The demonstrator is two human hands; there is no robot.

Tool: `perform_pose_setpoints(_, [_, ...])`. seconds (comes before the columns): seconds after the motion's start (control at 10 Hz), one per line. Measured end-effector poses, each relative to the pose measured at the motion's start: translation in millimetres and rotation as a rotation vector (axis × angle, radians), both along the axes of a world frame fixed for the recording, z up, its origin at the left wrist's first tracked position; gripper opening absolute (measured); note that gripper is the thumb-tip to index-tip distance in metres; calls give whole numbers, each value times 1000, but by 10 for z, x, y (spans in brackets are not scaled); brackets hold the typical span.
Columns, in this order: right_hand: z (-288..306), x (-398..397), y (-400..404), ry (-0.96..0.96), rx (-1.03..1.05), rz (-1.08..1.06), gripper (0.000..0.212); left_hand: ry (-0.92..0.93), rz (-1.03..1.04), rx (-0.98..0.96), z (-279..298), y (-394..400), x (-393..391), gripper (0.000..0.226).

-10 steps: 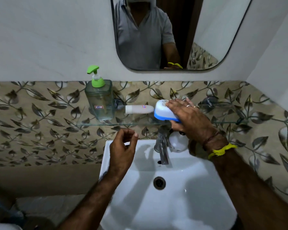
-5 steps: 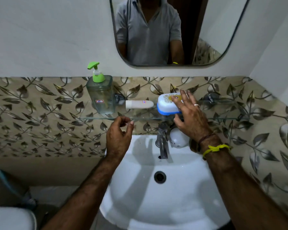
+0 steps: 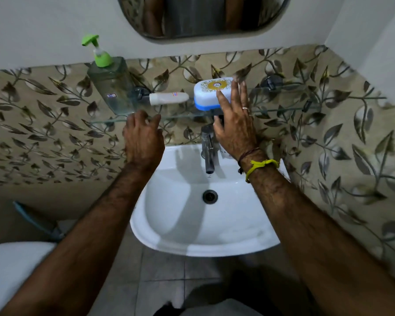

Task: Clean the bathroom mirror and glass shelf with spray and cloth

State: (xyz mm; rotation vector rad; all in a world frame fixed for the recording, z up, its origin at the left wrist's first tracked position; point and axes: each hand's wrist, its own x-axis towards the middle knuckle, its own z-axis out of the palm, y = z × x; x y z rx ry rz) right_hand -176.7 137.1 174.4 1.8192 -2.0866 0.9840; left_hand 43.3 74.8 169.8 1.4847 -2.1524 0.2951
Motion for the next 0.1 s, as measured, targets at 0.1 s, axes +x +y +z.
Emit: perform_pose_setpoints(0.1, [-40,171,95,26,-45,-46,61,-62,-62,28,43,-7,50,43])
